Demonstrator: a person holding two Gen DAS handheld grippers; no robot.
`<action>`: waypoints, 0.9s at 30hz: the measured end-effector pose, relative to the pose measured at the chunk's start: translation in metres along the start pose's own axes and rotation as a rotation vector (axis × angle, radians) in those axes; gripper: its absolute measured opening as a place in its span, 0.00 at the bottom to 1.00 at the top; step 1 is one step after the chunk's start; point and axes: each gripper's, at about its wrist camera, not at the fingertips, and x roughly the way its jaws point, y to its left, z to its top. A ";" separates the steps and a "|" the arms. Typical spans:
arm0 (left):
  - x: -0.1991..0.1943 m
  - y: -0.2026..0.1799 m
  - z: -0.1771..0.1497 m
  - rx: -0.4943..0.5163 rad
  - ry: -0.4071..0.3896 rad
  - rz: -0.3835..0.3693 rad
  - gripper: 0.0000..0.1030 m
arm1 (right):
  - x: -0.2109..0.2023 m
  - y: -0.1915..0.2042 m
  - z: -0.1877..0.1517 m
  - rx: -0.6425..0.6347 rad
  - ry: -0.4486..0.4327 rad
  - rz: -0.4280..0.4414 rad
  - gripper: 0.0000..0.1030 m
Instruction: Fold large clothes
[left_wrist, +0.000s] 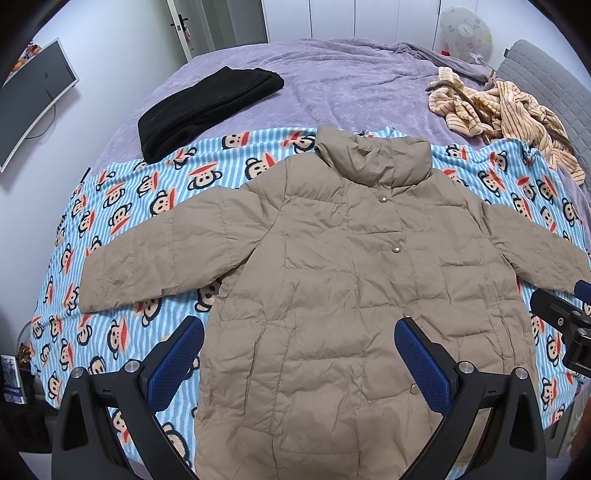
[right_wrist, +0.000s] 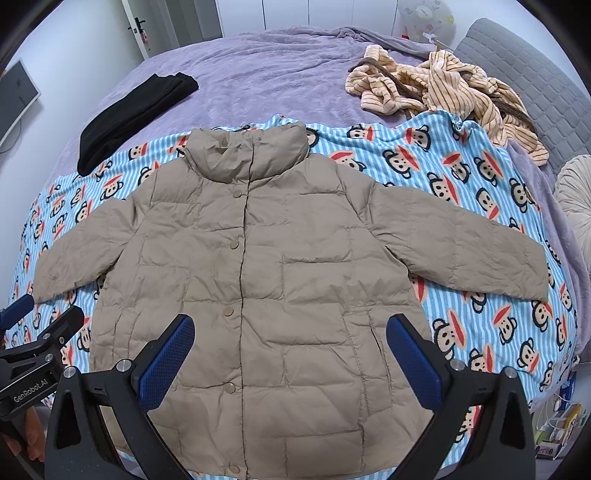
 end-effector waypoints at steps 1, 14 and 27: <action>0.000 0.000 0.000 -0.001 0.000 0.000 1.00 | 0.001 0.001 0.000 -0.001 0.000 0.001 1.00; 0.005 0.003 -0.006 -0.003 0.004 0.004 1.00 | 0.001 0.002 0.001 0.002 0.002 -0.001 1.00; 0.006 0.003 -0.004 -0.003 0.009 0.006 1.00 | 0.002 0.003 0.001 0.001 0.003 0.000 1.00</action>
